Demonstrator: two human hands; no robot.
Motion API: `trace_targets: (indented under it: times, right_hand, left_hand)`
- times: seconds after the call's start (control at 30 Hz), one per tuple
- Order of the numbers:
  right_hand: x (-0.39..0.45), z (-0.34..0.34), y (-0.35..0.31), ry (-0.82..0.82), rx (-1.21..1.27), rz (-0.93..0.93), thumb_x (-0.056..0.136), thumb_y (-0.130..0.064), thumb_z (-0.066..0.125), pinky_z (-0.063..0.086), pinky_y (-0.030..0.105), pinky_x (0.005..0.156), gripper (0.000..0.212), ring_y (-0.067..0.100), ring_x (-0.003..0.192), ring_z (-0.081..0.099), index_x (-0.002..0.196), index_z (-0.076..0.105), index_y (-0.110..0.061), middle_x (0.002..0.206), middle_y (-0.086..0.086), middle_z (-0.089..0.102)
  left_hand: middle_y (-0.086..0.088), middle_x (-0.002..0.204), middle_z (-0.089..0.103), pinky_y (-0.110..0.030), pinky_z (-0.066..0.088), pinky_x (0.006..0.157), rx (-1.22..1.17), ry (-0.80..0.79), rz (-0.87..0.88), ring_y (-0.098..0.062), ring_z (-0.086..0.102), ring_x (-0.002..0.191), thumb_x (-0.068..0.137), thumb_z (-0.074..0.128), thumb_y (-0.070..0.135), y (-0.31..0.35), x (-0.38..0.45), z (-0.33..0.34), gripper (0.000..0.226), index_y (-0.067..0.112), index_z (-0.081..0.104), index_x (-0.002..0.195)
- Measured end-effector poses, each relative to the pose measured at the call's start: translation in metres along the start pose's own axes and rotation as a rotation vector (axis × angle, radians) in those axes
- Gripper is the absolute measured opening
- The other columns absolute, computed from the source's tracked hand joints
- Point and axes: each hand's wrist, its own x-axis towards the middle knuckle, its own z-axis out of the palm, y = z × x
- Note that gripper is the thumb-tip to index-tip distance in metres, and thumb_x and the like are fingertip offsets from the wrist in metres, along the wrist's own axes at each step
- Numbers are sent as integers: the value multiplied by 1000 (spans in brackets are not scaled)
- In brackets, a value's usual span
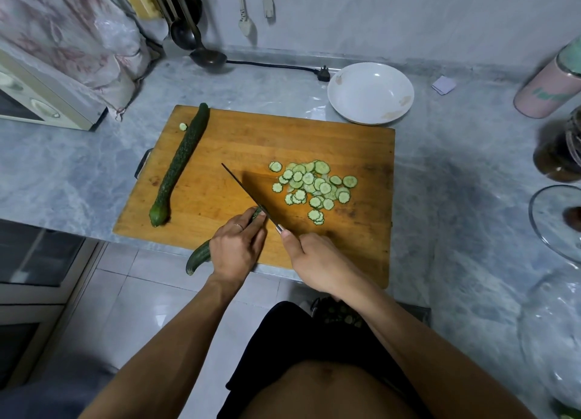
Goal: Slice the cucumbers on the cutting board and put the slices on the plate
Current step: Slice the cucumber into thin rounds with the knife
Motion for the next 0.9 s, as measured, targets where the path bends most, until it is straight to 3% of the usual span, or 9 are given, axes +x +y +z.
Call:
trace_targets:
  times: [0.2,0.4,0.57,0.77,0.9]
  right_hand:
    - [-3,6,0,34,11,-36,106,-47,25,35,31,68,53,26,78,53,70,47,-16,72,2,52]
    - [-4,-7,2,56,18,-31,105,-49,26,39,35,59,64,18,60,51,74,59,-4,66,5,54]
    - [-17,-9,-1,44,-37,-64,106,-49,25,40,33,62,57,13,63,52,67,50,-15,68,2,55]
    - [-25,-6,-2,43,-40,-103,105,-50,25,39,35,61,57,15,60,48,63,44,-17,64,1,49]
    - [-27,-2,-1,64,-44,-107,105,-49,25,35,33,63,54,20,70,49,64,43,-19,69,2,49]
  left_hand:
    - [-6,119,70,-31,54,65,-25,-18,0,-26,69,95,92,60,24,-2,-1,0,23,17,75,107]
    - [-8,117,71,-29,55,63,-46,-31,-4,-26,72,90,86,71,19,-5,-1,-2,23,20,76,109]
    - [-8,115,72,-32,56,62,-64,-44,-45,-27,72,87,86,69,23,-1,2,-6,21,19,77,105]
    - [-5,118,71,-29,54,64,-61,-73,-33,-25,71,93,92,55,32,-4,1,-6,28,19,77,104]
    - [-3,120,70,-26,51,63,-56,-81,-48,-23,71,94,94,50,34,-4,1,-6,31,20,77,103]
